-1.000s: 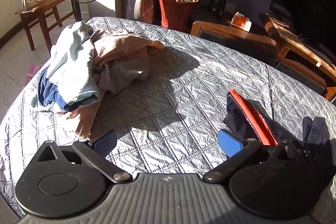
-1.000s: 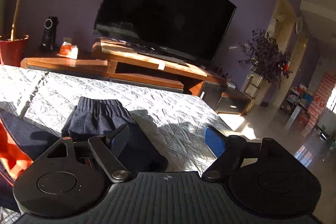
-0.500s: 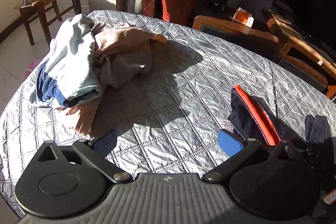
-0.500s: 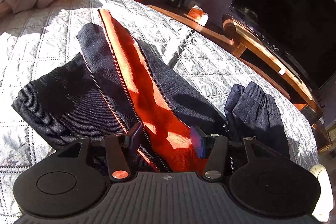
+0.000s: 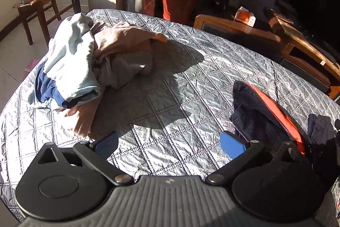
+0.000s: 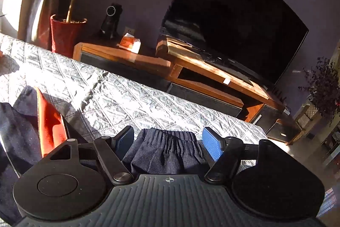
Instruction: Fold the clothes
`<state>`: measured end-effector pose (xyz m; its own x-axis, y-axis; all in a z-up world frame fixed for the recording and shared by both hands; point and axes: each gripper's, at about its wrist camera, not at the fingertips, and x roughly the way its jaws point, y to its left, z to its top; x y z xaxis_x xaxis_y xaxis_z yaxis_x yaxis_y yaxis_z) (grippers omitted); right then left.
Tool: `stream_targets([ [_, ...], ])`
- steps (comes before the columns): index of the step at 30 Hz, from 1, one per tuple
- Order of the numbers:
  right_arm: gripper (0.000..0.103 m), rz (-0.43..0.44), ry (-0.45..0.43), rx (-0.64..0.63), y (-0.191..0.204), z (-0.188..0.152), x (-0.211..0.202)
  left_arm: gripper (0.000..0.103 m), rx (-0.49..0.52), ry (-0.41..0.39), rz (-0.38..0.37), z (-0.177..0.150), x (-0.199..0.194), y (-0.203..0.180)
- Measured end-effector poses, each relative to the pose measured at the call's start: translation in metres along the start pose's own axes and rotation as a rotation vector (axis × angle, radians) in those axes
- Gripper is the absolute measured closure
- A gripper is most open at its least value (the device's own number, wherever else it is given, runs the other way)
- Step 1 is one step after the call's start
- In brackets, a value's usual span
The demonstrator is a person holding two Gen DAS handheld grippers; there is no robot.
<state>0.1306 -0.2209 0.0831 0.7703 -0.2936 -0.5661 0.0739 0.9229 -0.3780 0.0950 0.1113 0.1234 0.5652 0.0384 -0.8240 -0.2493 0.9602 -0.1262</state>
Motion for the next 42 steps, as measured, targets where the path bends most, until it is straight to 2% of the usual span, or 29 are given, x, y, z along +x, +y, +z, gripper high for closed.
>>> stream_targets([
  [3,0.035,0.105,0.159,-0.021,-0.009,-0.03,0.018,0.001,0.014,0.002,-0.003,-0.001,0.0,-0.004],
  [6,0.037,0.027,0.135,-0.165,0.011,-0.049,0.022,0.001,0.038,0.006,-0.004,-0.004,0.002,-0.012],
  [8,0.05,0.028,0.124,-0.159,0.012,-0.046,0.032,0.001,0.054,0.009,-0.002,-0.006,0.003,-0.016],
  [11,0.052,0.072,0.253,-0.123,0.011,-0.041,0.062,0.001,0.069,0.015,0.002,-0.007,0.005,-0.02],
  [12,0.051,0.055,0.285,-0.132,0.011,-0.041,0.07,0.001,0.069,0.016,0.002,-0.007,0.006,-0.02],
  [13,0.051,0.049,0.273,-0.137,0.009,-0.041,0.071,0.001,0.068,0.017,0.001,-0.007,0.006,-0.021],
  [14,0.067,0.058,0.274,-0.121,0.005,-0.04,0.073,0.001,0.069,0.017,0.0,-0.007,0.007,-0.021],
  [15,0.094,0.07,0.289,-0.087,-0.001,-0.041,0.076,0.001,0.071,0.017,0.0,-0.008,0.007,-0.022],
  [16,0.103,0.057,0.286,-0.039,-0.01,-0.042,0.075,0.001,0.073,0.017,-0.001,-0.008,0.007,-0.023],
  [18,0.103,0.004,0.269,0.059,-0.03,-0.045,0.072,0.001,0.081,0.02,-0.002,-0.008,0.008,-0.025],
  [20,0.103,-0.137,0.251,0.2,-0.066,-0.052,0.064,0.001,0.088,0.021,-0.004,-0.009,0.008,-0.026],
  [22,0.103,-0.221,0.267,0.323,-0.1,-0.067,0.057,0.001,0.092,0.022,-0.007,-0.01,0.007,-0.027],
  [24,0.097,-0.102,0.262,0.306,-0.104,-0.075,0.047,0.001,0.089,0.023,-0.012,-0.01,0.007,-0.028],
  [25,0.088,-0.043,0.257,0.298,-0.106,-0.079,0.041,0.001,0.084,0.023,-0.018,-0.009,0.006,-0.027],
  [26,0.071,0.005,0.23,0.277,-0.098,-0.078,0.031,0.001,0.078,0.022,-0.023,-0.009,0.006,-0.028],
  [27,0.059,0.054,0.202,0.257,-0.091,-0.077,0.021,0.001,0.074,0.021,-0.024,-0.009,0.006,-0.028],
  [28,0.03,0.107,0.172,0.249,-0.082,-0.073,0.011,0.001,0.074,0.022,-0.022,-0.009,0.007,-0.03],
  [29,0.018,0.159,0.143,0.241,-0.072,-0.069,0.0,0.001,0.078,0.024,-0.021,-0.01,0.007,-0.031],
  [30,0.02,0.195,0.127,0.221,-0.063,-0.066,-0.007,0.001,0.083,0.026,-0.02,-0.011,0.008,-0.033],
  [32,0.023,0.207,0.152,0.092,-0.037,-0.058,-0.01,0.001,0.095,0.029,-0.02,-0.012,0.009,-0.037],
  [33,0.024,0.198,0.173,0.012,-0.025,-0.057,-0.009,0.001,0.101,0.028,-0.02,-0.013,0.009,-0.039],
  [35,0.039,0.158,0.187,-0.125,-0.006,-0.059,-0.002,0.001,0.109,0.028,-0.021,-0.014,0.01,-0.042],
  [37,0.042,0.102,0.189,-0.249,0.01,-0.062,0.005,0.001,0.112,0.032,-0.02,-0.014,0.011,-0.043],
  [38,0.049,0.093,0.199,-0.248,0.01,-0.063,0.011,0.001,0.112,0.034,-0.019,-0.014,0.012,-0.043],
  [39,0.052,0.089,0.225,-0.245,0.01,-0.063,0.019,0.001,0.111,0.036,-0.018,-0.014,0.012,-0.043],
  [42,0.053,0.08,0.247,-0.244,0.011,-0.06,0.031,0.001,0.118,0.038,-0.017,-0.015,0.013,-0.044],
])
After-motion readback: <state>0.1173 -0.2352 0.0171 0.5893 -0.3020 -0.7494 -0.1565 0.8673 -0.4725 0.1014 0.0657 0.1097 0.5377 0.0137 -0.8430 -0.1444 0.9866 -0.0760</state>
